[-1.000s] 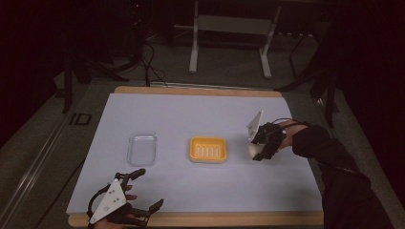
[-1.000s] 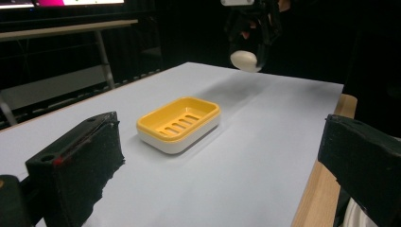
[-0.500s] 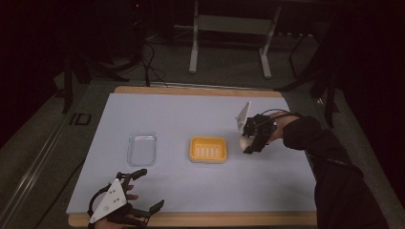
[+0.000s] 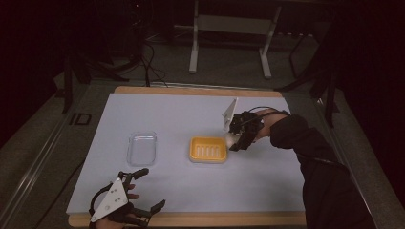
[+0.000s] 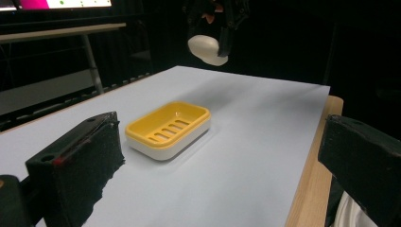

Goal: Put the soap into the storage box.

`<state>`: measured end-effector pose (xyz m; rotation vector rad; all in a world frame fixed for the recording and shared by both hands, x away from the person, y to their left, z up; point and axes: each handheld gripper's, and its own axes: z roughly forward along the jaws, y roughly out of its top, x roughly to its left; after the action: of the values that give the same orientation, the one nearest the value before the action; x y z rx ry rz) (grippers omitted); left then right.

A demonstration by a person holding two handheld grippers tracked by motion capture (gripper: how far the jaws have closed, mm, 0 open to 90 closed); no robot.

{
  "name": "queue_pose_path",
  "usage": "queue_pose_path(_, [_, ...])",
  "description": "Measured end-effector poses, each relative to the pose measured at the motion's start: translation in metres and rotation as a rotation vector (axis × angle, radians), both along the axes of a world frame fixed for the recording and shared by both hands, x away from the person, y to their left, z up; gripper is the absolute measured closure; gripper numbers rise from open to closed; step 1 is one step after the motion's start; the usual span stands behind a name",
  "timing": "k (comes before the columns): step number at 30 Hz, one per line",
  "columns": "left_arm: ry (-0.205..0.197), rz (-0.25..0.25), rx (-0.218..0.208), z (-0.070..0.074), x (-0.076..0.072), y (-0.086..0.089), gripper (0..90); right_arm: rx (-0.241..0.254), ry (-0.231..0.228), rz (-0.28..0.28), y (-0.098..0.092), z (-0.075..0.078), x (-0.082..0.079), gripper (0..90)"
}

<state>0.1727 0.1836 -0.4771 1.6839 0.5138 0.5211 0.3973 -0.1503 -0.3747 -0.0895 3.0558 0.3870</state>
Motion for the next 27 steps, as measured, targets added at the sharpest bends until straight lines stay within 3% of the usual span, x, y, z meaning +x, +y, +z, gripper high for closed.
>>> queue_pose_path(15, [-0.016, 0.005, 0.005, 0.001, 0.002, 0.001, 0.8, 0.118, -0.002, -0.030, 0.033, -0.006, -0.004, 40.1])
queue_pose_path(20, [-0.016, 0.002, 0.005, 0.001, 0.002, 0.001, 0.8, 0.159, 0.039, -0.042, 0.035, -0.010, -0.001, 40.1])
queue_pose_path(27, [-0.017, 0.000, 0.001, 0.001, 0.002, 0.001, 0.8, 0.195, 0.055, -0.064, 0.040, -0.022, 0.006, 40.0])
